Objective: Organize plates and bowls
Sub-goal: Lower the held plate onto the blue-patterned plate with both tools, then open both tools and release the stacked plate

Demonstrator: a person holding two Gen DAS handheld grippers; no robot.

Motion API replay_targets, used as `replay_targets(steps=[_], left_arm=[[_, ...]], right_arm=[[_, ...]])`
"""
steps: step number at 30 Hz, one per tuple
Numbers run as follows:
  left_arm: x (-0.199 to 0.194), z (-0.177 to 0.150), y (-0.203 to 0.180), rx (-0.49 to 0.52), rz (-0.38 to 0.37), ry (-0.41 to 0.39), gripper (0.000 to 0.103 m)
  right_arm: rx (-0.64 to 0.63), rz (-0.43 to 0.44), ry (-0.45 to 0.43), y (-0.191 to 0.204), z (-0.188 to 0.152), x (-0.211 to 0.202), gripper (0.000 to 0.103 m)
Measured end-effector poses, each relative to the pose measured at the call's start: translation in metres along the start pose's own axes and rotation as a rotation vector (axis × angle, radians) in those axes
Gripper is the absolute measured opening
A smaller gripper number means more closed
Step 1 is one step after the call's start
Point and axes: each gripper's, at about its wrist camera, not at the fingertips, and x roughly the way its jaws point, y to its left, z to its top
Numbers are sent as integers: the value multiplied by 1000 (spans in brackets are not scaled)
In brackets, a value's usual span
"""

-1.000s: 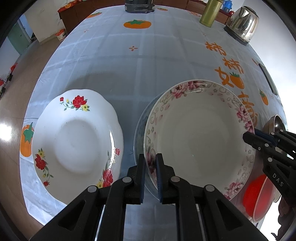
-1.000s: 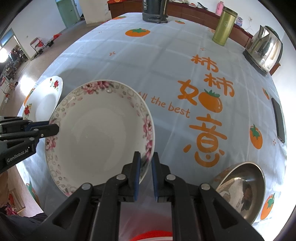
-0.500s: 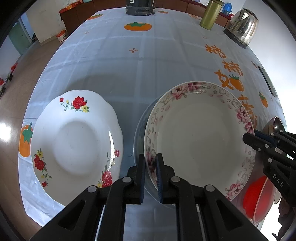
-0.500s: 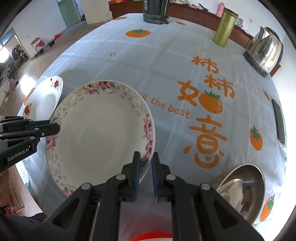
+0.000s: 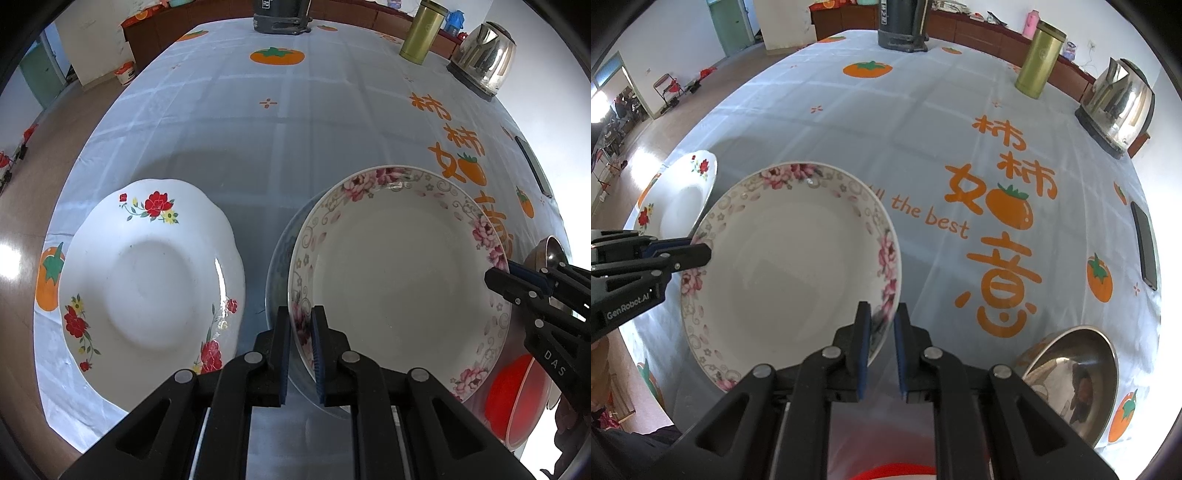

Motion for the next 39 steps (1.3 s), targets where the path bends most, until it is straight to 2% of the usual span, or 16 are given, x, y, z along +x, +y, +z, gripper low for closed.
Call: replay_targets(steps=[17, 18, 20, 22, 23, 24, 27, 28, 33, 39], left_arm=[[0, 1, 0, -5, -5, 25, 13], [0, 1, 1, -8, -6, 27, 13], [-2, 1, 2, -14, -6, 31, 13], [-6, 2, 4, -21, -2, 28, 14], [-10, 1, 6, -24, 13, 14, 15], [-14, 1, 8, -23, 26, 1, 21], [-29, 1, 19, -36, 46, -59, 46], [-34, 0, 24, -44, 51, -76, 50], [-41, -7, 56, -106, 76, -83, 50], [-34, -20, 102, -203, 135, -49, 50]], right_arm=[[7, -2, -23, -4, 2, -9, 14], [9, -7, -24, -4, 3, -10, 15], [16, -14, -30, -7, 3, -13, 35], [26, -30, -47, -10, 4, -19, 48], [28, -36, -54, -11, 4, -22, 49], [32, -41, -62, -12, 4, -25, 49], [41, -49, -75, -15, 7, -33, 50], [41, -50, -78, -14, 8, -35, 50], [15, -34, -95, -1, 19, -40, 50], [-50, 51, -86, 37, 37, -32, 50]])
